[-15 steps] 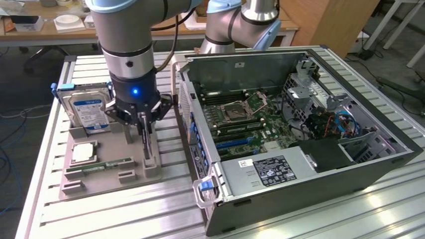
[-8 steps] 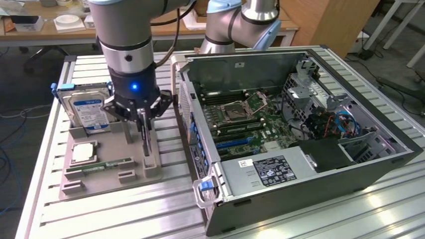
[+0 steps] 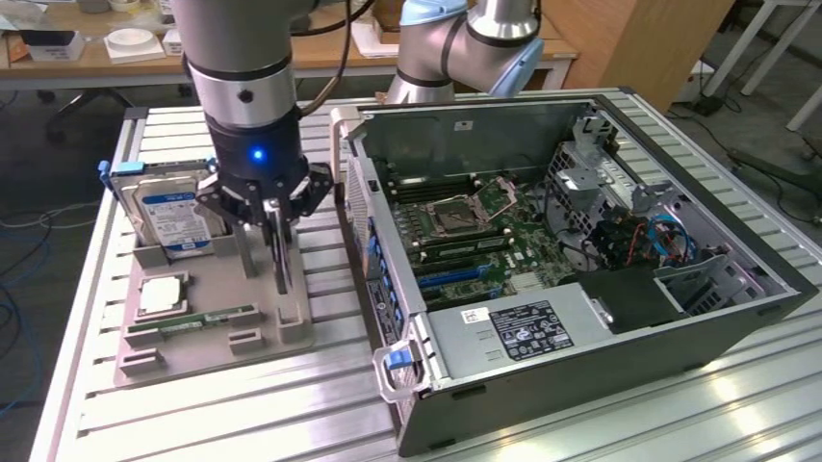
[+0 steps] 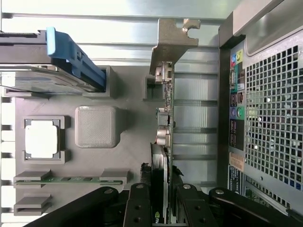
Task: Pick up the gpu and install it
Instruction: 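Pick up the gpu and move the gpu toward the slot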
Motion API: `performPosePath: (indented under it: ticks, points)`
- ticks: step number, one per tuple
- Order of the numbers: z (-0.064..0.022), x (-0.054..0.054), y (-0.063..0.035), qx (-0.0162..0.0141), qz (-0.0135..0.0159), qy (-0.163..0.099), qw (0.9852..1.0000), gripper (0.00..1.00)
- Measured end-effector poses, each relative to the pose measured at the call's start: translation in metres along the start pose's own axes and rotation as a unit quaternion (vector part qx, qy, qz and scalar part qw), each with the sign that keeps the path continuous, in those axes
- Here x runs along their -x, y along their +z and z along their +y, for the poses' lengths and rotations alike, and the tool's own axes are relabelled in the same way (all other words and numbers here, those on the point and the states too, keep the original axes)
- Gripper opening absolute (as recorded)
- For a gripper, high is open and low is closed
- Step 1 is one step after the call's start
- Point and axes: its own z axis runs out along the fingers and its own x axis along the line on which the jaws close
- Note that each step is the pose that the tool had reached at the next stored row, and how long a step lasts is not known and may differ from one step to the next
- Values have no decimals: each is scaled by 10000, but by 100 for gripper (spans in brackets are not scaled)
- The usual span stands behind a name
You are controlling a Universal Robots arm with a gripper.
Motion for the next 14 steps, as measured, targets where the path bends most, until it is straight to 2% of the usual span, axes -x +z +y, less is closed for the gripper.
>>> performPosePath:
  ticks: [9, 14]
  points:
    - [10, 2, -168, 36, 1, -5, 10000, 26]
    - [12, 3, -193, 49, 2, -7, 10000, 26]
